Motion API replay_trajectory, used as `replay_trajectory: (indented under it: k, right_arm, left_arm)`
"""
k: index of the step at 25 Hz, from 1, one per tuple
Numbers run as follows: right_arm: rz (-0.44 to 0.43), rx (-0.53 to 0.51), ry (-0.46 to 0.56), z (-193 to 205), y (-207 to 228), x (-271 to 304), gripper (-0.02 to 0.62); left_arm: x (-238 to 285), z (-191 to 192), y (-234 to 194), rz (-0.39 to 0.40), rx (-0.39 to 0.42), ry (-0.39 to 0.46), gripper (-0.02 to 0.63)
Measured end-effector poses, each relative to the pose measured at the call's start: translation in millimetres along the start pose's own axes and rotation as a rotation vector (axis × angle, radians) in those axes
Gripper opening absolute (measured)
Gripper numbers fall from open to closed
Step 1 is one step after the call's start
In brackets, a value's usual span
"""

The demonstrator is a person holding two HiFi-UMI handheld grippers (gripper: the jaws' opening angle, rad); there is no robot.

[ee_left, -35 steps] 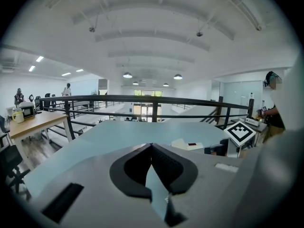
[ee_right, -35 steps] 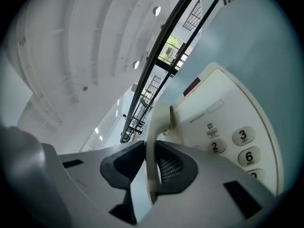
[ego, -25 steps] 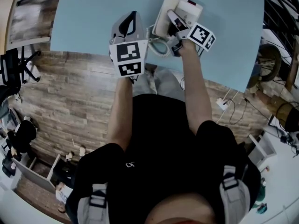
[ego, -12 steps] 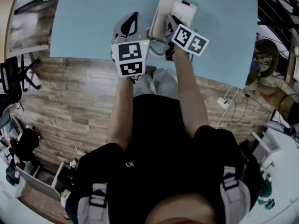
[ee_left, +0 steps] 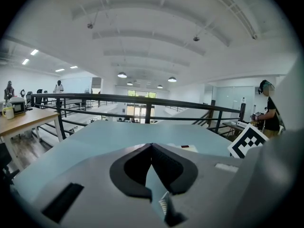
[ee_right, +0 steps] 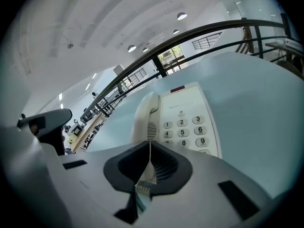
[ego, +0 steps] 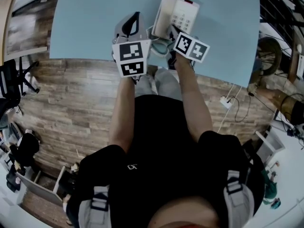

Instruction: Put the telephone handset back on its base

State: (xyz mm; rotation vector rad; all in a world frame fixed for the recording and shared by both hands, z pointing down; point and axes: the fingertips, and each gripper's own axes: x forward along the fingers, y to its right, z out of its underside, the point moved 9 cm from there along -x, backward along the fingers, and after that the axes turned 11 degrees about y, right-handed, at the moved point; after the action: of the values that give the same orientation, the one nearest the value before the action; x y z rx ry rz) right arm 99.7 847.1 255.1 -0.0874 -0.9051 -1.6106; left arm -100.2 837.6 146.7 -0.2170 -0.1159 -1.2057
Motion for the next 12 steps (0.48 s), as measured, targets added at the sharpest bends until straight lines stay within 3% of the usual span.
replay_trajectory:
  k: [6,9,12]
  right_arm:
    - [0.021,-0.043,0.013,-11.6,-5.5,5.7,-0.005]
    - [-0.001,-0.134,0.099,-41.2,-15.6,-1.9,-0.005]
    - [-0.08,-0.249,0.241,-78.4,-29.4,-11.5,-0.005]
  left_arm:
    - [0.8,-3.5,-2.2,0.002,0.004,0.009,0.0]
    - [3.8,-12.6,-3.6,0.008,0.007,0.031,0.0]
    - [9.2,-29.6,-1.8,0.019,0.022,0.073,0.0]
